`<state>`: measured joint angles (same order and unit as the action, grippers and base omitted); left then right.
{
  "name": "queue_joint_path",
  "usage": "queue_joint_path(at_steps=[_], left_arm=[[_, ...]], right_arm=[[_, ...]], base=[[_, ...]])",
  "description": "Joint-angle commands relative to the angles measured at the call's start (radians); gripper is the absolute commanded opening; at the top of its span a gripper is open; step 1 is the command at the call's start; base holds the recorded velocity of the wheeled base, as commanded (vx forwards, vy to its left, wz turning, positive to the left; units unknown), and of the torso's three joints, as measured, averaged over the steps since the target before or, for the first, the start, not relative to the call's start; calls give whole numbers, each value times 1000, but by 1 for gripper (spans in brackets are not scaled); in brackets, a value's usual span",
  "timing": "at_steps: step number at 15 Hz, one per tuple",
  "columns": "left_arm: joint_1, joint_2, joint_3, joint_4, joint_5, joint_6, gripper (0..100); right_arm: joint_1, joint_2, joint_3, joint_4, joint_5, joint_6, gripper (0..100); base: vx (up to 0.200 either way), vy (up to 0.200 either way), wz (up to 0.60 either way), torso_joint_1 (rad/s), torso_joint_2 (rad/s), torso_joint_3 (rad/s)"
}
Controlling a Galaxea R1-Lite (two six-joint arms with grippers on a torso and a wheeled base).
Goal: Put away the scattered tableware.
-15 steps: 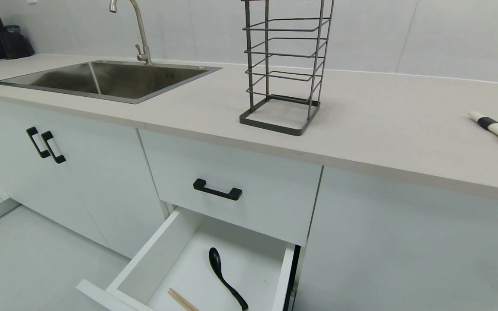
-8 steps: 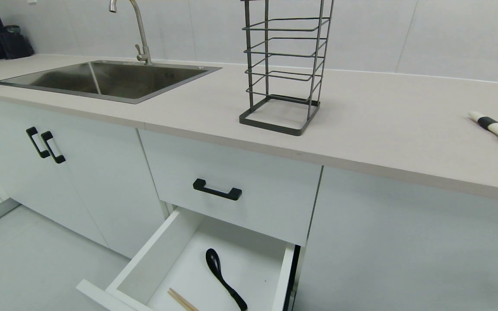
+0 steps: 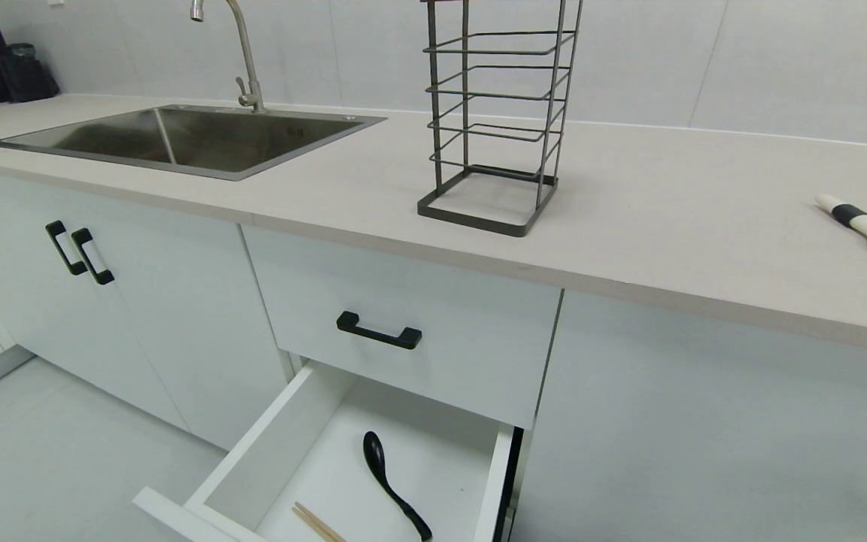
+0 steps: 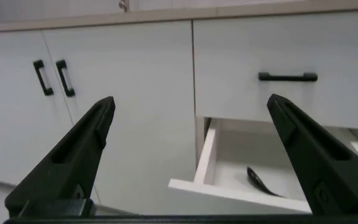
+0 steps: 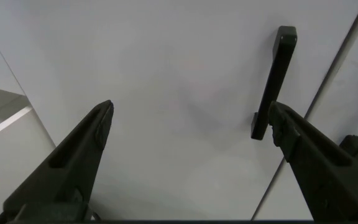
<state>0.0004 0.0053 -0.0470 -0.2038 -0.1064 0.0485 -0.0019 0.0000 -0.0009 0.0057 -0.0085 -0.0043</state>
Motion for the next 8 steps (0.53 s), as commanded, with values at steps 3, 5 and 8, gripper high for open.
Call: queue_joint_path(at_steps=[3, 5, 8], left_arm=[[-11, 31, -73, 167, -58, -35, 100], [-14, 61, -148, 362, -156, -96, 100], [-16, 228, -221, 497, -285, -131, 100]], right_arm=[[0, 2, 1, 0, 1, 3, 100], [0, 2, 1, -1, -1, 3, 100], [0, 2, 1, -1, 1, 4, 100]], base=[[0, 0, 0, 0, 0, 0], [0, 0, 0, 0, 0, 0], [0, 0, 0, 0, 0, 0]])
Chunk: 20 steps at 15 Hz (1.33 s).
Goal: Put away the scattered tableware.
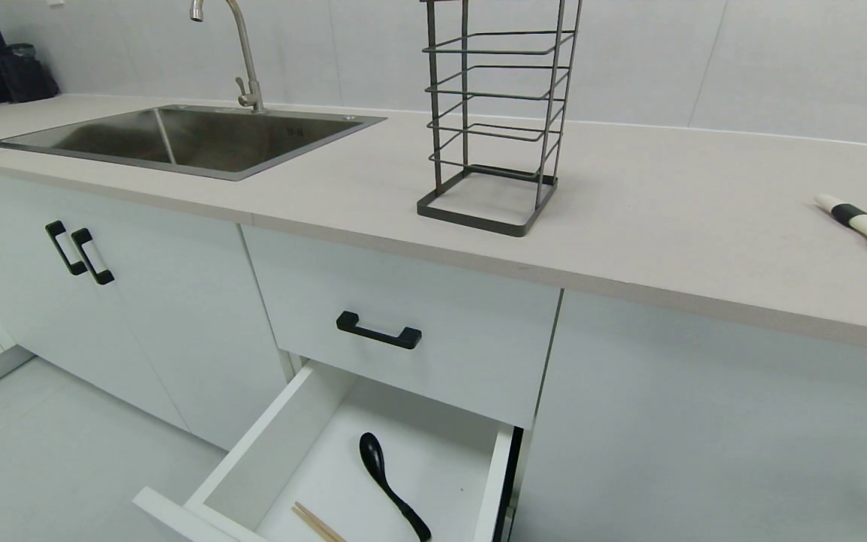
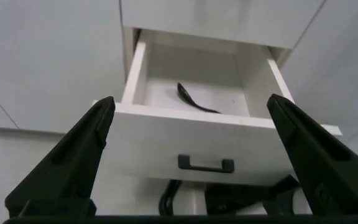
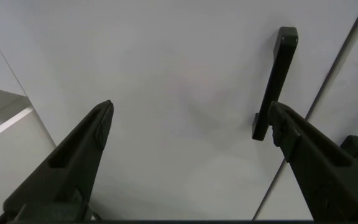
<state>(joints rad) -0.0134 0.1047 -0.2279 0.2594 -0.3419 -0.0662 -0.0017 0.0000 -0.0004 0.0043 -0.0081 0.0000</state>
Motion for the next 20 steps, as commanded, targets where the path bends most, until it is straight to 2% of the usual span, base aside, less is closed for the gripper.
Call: queue_joint_path(at_steps=[1, 3, 5, 9, 12, 13, 15, 18, 20], left_arm=[[-10, 201, -41, 40, -66, -20, 100], [-46, 322, -30, 38, -71, -18, 100], [-109, 426, -7, 32, -65, -15, 100], [-112, 549, -2, 32, -65, -11, 100], [-115, 756, 19, 15, -16, 154, 100], [-115, 790, 30, -6, -8, 181, 100], [-115, 860, 48, -66, 3, 198, 100], [-119, 1015, 53, -147, 58, 200, 100], [-120, 1116, 53, -236, 66, 198, 100]], right_arm=[[0, 2, 0, 0, 0, 0, 100], [0, 2, 0, 0, 0, 0, 100], [0, 2, 0, 0, 0, 0, 100], [0, 2, 0, 0, 0, 0, 100], [0, 2, 0, 0, 0, 0, 100], [0, 3, 0, 0, 0, 0, 100], [0, 2, 0, 0, 0, 0, 100], [0, 2, 0, 0, 0, 0, 100], [0, 2, 0, 0, 0, 0, 100]], base=[[0, 0, 0, 0, 0, 0], [0, 0, 0, 0, 0, 0], [0, 0, 0, 0, 0, 0], [0, 0, 0, 0, 0, 0], [0, 0, 0, 0, 0, 0], [0, 0, 0, 0, 0, 0], [0, 0, 0, 0, 0, 0], [0, 0, 0, 0, 0, 0], [0, 0, 0, 0, 0, 0]])
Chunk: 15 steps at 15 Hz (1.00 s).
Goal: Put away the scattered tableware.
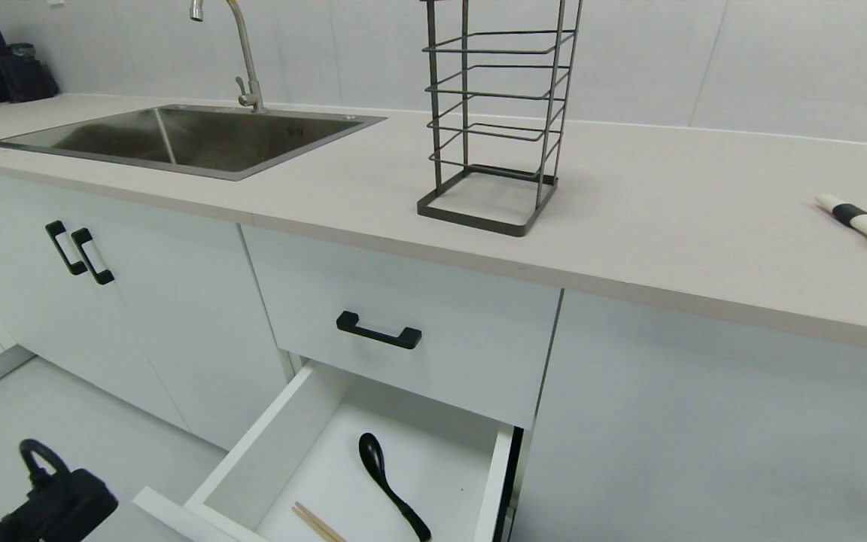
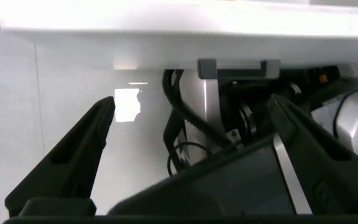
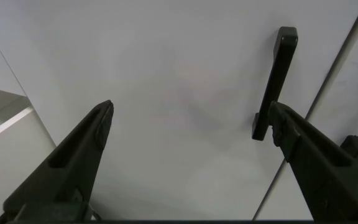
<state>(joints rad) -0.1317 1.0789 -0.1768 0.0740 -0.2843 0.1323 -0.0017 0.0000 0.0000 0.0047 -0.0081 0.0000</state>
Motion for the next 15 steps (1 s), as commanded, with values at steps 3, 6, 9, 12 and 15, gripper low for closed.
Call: queue_joint_path(at_steps=[3, 6, 9, 12, 15], left_arm=[[-34, 233, 8, -126, 10, 0, 100], [-60, 280, 8, -168, 10, -3, 100], [-59, 315, 10, -227, 10, -7, 100], [-59, 337, 10, -260, 10, -2, 100], [-60, 358, 10, -293, 8, 0, 100]], right_arm=[[0, 2, 0, 0, 0, 0, 100], [0, 2, 0, 0, 0, 0, 100], [0, 2, 0, 0, 0, 0, 100], [0, 3, 0, 0, 0, 0, 100], [0, 2, 0, 0, 0, 0, 100]], base=[[0, 0, 0, 0, 0, 0], [0, 0, 0, 0, 0, 0], [0, 0, 0, 0, 0, 0], [0, 0, 0, 0, 0, 0], [0, 0, 0, 0, 0, 0]])
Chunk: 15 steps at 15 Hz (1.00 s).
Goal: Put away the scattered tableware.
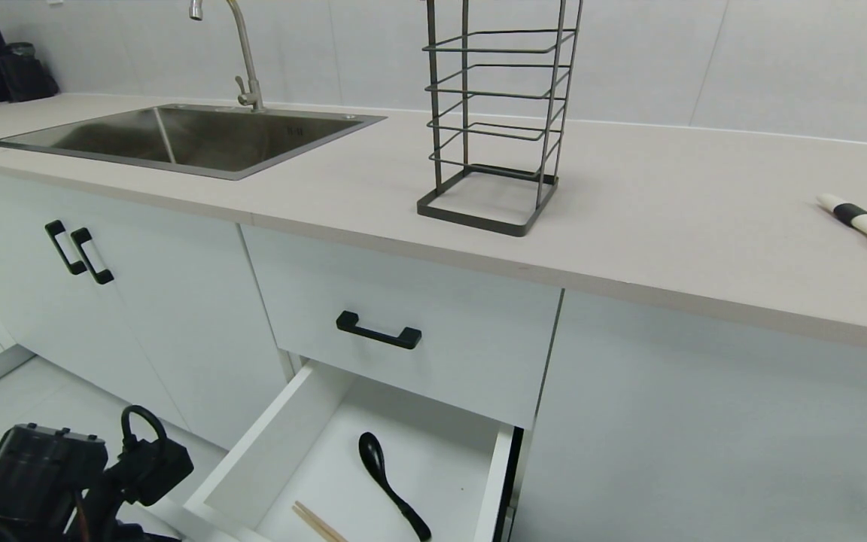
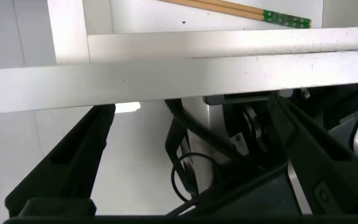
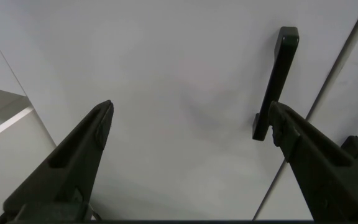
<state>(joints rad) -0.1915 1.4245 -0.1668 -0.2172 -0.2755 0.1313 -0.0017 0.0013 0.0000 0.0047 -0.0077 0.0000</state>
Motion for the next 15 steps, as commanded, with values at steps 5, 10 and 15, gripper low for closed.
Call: queue_joint_path(at_steps=[5, 10, 15], left_arm=[[-2, 87, 0, -105, -4, 4, 100], [-2, 163, 0, -244, -7, 4, 100], [-8, 249, 0, -399, -8, 5, 100]], right_arm=[[0, 2, 0, 0, 0, 0, 100], [0, 0, 0, 0, 0, 0, 100], [0, 0, 0, 0, 0, 0, 100]], base=[[0, 0, 0, 0, 0, 0], [0, 0, 0, 0, 0, 0], [0, 0, 0, 0, 0, 0]])
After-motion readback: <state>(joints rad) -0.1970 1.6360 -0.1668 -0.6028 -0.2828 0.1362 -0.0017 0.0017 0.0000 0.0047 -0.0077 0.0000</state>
